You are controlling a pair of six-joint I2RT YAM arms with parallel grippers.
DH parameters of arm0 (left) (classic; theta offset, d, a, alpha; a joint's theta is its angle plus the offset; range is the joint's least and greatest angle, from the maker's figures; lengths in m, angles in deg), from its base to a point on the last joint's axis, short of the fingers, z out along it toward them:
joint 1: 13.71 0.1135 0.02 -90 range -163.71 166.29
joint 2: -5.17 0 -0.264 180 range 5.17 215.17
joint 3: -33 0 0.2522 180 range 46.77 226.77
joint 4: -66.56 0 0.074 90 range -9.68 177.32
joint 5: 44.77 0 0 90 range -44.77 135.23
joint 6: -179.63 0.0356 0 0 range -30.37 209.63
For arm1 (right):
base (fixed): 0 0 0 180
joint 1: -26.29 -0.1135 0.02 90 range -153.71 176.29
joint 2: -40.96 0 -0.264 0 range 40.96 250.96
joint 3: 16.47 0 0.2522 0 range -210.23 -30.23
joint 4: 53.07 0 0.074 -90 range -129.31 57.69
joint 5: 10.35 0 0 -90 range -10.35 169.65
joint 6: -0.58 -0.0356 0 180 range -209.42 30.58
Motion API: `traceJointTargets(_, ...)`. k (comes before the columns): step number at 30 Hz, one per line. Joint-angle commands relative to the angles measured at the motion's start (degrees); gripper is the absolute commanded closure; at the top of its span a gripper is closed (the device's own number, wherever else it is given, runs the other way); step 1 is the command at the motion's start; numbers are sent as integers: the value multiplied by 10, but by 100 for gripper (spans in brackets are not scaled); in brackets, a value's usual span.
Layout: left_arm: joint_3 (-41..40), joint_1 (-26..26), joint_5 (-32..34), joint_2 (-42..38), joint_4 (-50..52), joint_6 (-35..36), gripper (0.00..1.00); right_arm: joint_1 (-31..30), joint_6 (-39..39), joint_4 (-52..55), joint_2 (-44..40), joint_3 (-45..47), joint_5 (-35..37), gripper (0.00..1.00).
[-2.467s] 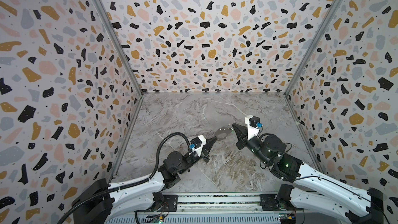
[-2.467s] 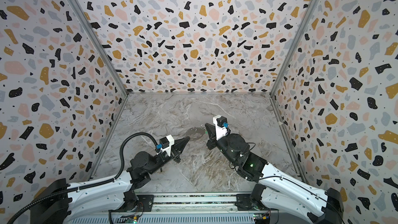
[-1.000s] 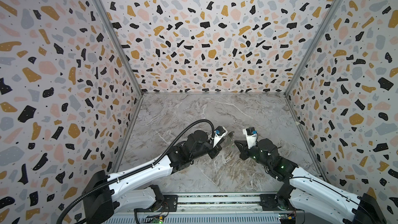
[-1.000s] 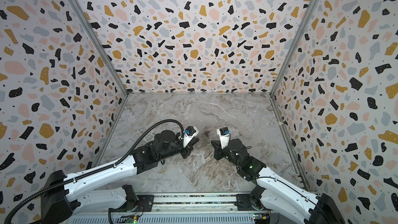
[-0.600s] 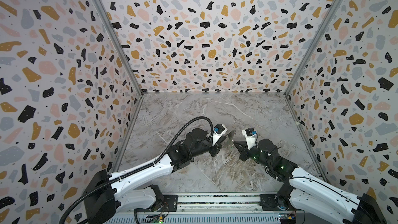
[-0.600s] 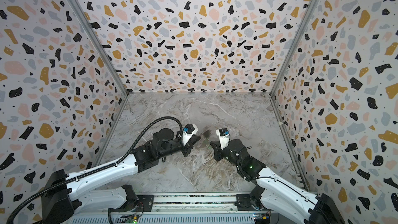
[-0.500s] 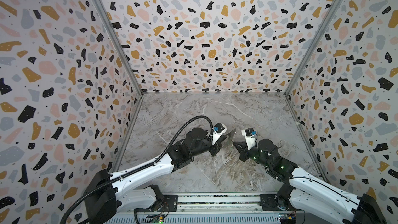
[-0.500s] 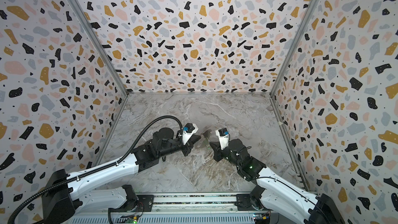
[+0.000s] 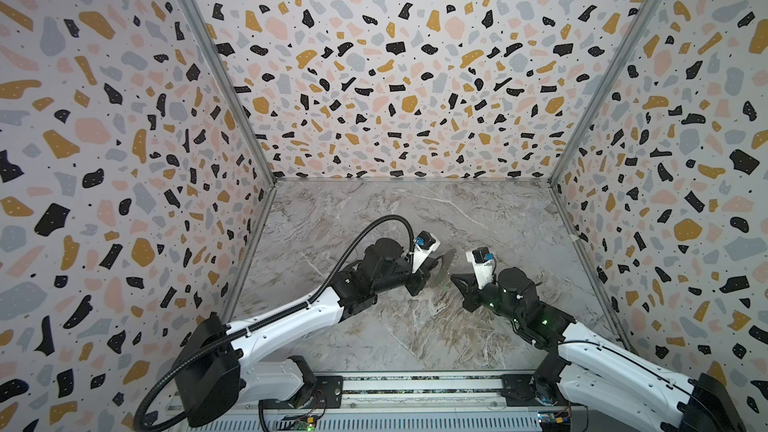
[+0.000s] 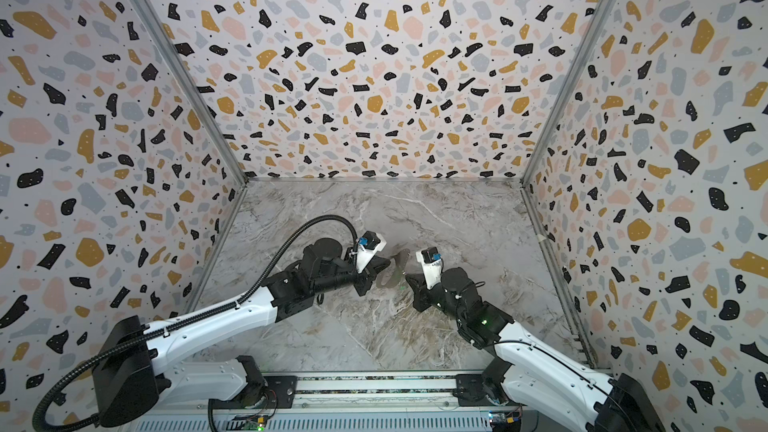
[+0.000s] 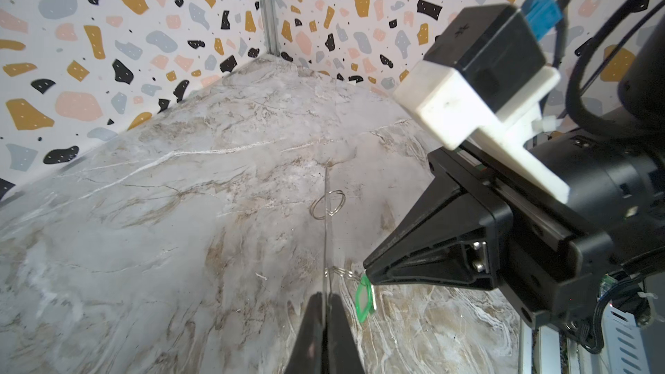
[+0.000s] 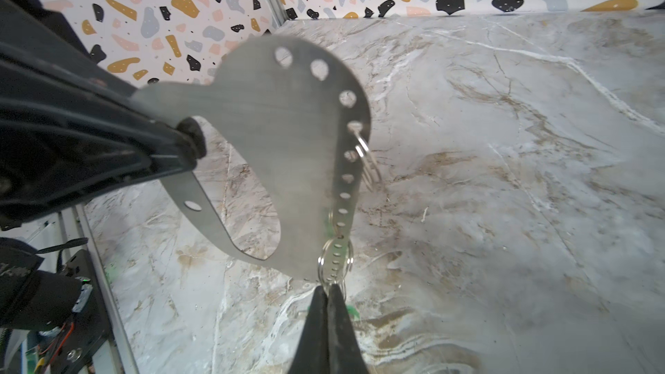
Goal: Attach keys to a key ring
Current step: Place the keyring at the center of the table.
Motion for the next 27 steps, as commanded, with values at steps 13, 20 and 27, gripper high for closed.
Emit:
traceJointTargets(13,168,21,-41,147,151,-4,100,51,-25,44,57,-6,87,100)
traceJointTargets(20,214,43,-67,232,164,-15,100,105,-26,6,126,-4,49,100)
traceJointTargets(27,237,67,-81,276,160,-23,100,163,-18,-48,181,-5,-46,99)
